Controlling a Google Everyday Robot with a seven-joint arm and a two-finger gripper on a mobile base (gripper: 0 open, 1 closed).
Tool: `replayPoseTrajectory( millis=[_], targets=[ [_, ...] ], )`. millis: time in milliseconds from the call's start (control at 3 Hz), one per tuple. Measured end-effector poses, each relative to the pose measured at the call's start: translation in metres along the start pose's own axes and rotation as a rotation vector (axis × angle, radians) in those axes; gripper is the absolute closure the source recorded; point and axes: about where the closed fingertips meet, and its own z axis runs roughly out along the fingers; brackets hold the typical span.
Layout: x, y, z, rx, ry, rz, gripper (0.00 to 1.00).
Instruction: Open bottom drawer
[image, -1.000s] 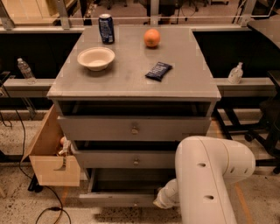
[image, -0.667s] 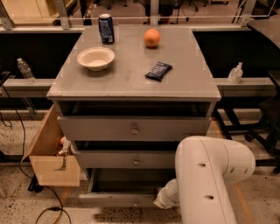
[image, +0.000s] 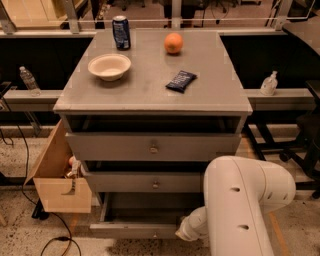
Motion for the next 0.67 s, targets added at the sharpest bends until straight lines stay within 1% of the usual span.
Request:
replayPoseTrajectory(
  millis=[333, 667],
  targets=[
    [0.0, 0.0, 0.0, 0.0, 0.0, 0.0, 1.0],
    [0.0038, 0.0053, -0.0006, 0.005, -0.005, 0.019, 1.0]
  ],
)
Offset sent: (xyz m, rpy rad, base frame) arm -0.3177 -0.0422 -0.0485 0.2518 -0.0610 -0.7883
